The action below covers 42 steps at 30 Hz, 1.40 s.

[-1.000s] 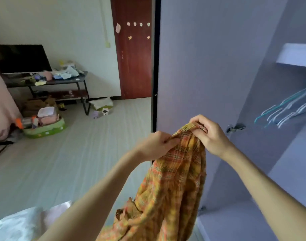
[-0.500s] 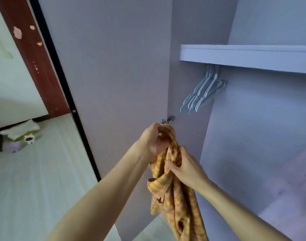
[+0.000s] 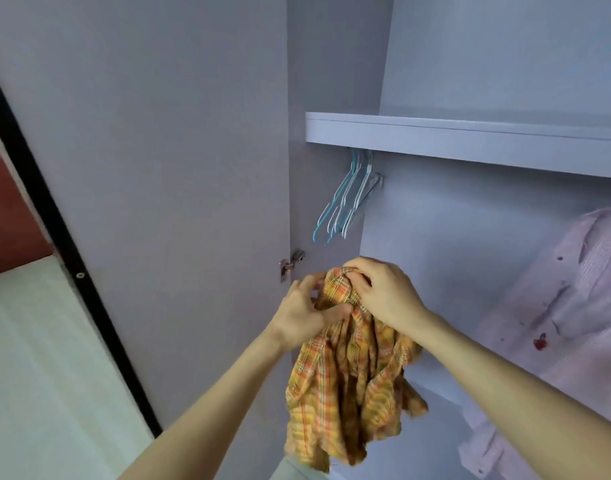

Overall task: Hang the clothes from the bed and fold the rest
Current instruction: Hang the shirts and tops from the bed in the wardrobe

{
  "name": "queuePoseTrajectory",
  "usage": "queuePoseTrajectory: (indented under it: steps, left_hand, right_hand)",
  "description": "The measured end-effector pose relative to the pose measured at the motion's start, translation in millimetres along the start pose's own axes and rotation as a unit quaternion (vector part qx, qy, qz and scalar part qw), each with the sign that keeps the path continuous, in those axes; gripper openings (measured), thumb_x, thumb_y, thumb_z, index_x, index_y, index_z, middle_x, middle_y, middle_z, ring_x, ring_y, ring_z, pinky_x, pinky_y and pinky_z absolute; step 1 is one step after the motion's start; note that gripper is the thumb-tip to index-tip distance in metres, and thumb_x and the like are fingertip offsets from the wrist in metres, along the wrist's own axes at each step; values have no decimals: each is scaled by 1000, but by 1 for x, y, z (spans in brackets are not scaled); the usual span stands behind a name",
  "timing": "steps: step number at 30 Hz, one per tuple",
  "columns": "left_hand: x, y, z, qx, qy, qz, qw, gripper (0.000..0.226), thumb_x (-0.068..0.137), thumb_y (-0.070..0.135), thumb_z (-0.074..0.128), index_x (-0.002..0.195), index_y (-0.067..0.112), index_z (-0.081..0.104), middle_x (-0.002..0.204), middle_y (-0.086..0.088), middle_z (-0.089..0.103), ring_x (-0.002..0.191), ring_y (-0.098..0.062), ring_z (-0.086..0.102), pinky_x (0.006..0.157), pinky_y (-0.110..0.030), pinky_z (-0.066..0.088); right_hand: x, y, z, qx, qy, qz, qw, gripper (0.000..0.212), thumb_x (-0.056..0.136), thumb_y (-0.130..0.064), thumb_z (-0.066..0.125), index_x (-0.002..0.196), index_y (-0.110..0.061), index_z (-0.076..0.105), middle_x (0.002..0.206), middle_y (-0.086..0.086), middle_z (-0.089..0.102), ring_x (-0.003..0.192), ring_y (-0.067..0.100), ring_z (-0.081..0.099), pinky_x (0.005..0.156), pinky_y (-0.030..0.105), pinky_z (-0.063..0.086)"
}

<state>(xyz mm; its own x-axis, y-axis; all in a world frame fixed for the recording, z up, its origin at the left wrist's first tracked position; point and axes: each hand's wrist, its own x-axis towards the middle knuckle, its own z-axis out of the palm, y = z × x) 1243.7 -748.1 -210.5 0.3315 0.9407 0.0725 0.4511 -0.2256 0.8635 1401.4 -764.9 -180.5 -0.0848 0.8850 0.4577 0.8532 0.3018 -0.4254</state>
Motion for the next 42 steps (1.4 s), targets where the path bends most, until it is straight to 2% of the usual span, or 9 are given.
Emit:
queuePoseTrajectory:
  steps: [3,7,12,17,23,28,35,39,42]
  left_hand:
    - [5,-8,10,68,55,35,996,15,88,32,60,85,17,61,84,-2,63,77,-19,59,73,-31,49]
    - [13,-10,2,115,70,16,991,42,93,22,49,52,20,43,46,7,48,53,-24,50,51,-27,34]
    - [37,-2,-22,174,75,24,982,32,90,9,41,109,17,65,103,-14,66,98,-38,57,83,-39,48]
    - [59,-1,-36,226,162,45,960,45,87,11,43,123,33,58,113,-7,66,107,-36,56,87,-40,47]
    - [94,-12,-37,221,258,18,940,19,92,19,44,110,18,50,94,-8,68,87,-36,58,72,-38,45]
    - [134,-10,-44,272,264,2,925,14,89,19,48,102,15,52,82,-9,66,80,-35,58,64,-33,38]
    - [165,-6,-53,291,337,16,895,11,88,17,51,98,14,55,83,-7,66,71,-31,55,61,-31,35]
    - [168,-10,-47,283,338,11,897,11,89,19,52,99,16,55,85,-5,67,75,-31,58,62,-30,36]
    - [173,-10,-44,288,329,9,900,13,90,19,52,102,17,55,87,-5,68,78,-31,59,63,-30,36]
  right_hand:
    - [-2,-3,-4,-27,35,-23,999,24,95,-17,48,110,-20,66,109,-6,66,98,17,60,81,30,44]
    - [-3,7,-15,-55,91,-49,993,22,91,-8,54,105,-16,69,94,0,65,77,22,61,67,30,44]
    - [-6,43,-9,-209,-1,-25,978,35,88,1,51,118,-15,59,102,9,57,76,36,60,61,39,46]
    - [1,87,8,-251,-82,130,956,32,91,-4,40,121,-13,47,119,8,45,96,36,59,72,38,44]
    - [58,112,35,-19,20,118,993,24,84,2,45,97,-5,64,102,10,65,97,29,59,82,34,43]
    - [136,139,71,244,7,262,934,25,92,-2,45,112,0,60,112,20,62,92,23,53,87,36,45]
    - [216,154,114,234,50,306,921,30,92,-29,54,93,-1,64,93,16,61,89,30,57,77,34,43]
    - [227,162,124,230,83,327,913,23,91,-15,52,99,3,63,104,23,65,97,38,60,74,34,44]
    - [230,164,124,273,99,326,900,18,89,-11,49,82,0,61,84,19,61,82,34,57,66,30,38]
